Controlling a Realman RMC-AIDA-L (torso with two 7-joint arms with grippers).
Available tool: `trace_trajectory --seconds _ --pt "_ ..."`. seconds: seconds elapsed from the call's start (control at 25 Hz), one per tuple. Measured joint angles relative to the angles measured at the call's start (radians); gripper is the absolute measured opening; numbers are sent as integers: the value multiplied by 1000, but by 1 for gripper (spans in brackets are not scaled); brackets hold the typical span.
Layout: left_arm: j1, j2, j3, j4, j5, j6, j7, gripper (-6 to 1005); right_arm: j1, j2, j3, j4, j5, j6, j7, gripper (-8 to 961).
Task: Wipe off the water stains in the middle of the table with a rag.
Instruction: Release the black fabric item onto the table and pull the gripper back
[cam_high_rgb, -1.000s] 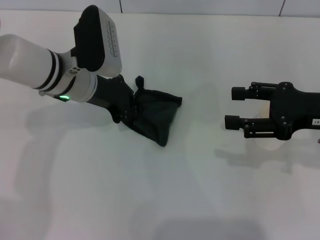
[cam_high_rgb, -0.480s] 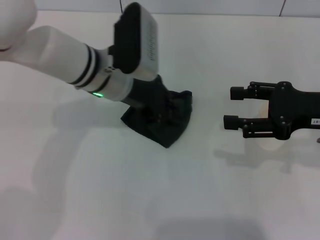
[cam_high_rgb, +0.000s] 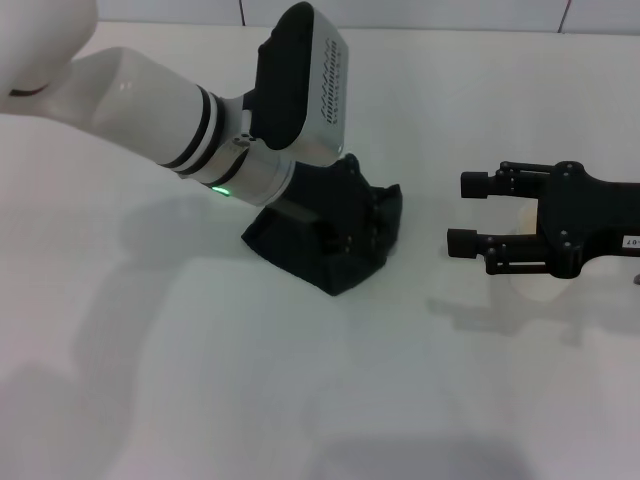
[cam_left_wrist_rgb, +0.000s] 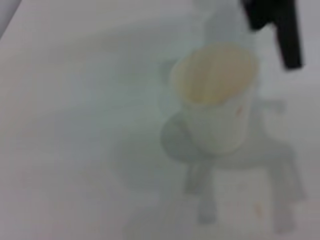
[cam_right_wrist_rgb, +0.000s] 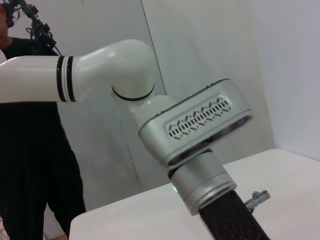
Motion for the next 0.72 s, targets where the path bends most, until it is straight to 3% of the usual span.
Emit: trace_trajectory --seconds 0.72 --pt "-5 -1 77 16 -149 52 52 121 3 2 0 -3 0 -1 0 766"
